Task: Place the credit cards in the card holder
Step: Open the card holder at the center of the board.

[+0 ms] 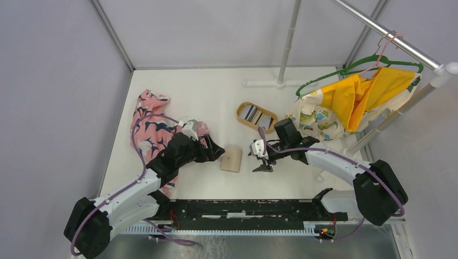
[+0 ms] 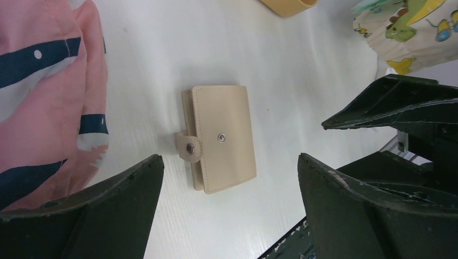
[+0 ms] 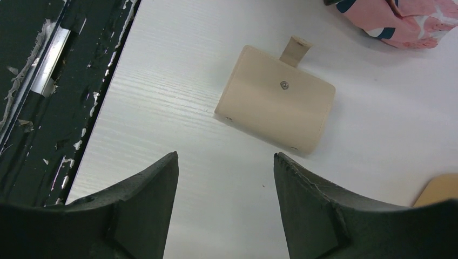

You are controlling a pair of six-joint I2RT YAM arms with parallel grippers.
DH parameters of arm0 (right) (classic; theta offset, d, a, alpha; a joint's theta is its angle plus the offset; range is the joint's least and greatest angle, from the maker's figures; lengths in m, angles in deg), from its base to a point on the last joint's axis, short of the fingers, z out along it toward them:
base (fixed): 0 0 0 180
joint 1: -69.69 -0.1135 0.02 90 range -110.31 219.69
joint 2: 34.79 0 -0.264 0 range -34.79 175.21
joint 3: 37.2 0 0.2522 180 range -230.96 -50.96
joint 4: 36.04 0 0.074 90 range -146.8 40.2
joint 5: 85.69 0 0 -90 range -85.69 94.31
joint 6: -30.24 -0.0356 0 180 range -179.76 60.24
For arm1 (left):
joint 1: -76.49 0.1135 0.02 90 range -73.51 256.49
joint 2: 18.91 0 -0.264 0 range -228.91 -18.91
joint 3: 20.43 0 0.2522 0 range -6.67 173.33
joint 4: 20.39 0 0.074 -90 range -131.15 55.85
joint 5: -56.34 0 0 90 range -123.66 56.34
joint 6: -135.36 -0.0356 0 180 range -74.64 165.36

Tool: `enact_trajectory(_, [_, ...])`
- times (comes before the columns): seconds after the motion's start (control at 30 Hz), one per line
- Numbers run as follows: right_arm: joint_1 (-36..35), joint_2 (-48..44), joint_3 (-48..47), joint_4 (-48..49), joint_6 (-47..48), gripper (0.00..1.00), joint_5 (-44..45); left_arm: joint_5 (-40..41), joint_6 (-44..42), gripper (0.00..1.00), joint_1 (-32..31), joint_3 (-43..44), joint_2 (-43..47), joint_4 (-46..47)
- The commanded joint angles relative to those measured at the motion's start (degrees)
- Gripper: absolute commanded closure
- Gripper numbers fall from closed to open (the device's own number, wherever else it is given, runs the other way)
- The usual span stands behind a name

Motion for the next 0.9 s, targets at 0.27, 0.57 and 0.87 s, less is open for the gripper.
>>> enact_trajectory(0.27, [0.17,0.23,-1.5,1.78,-2.04,0.3,-1.48,14.59,-1.82,0.18,-6.75,3.89,-11.15,-2.25])
enact_trajectory(0.57, [-0.18,0.15,-1.33,2.58,-3.01,0.3,-0.58,29.3,0.37,0.38,-14.76,14.81,-24.96,-12.81])
enact_trajectory(0.87, [-0.17,-0.47,-1.33,2.89,-3.45,0.3,0.46,26.06,-0.69,0.57,-14.75,16.03,-28.88,-10.39])
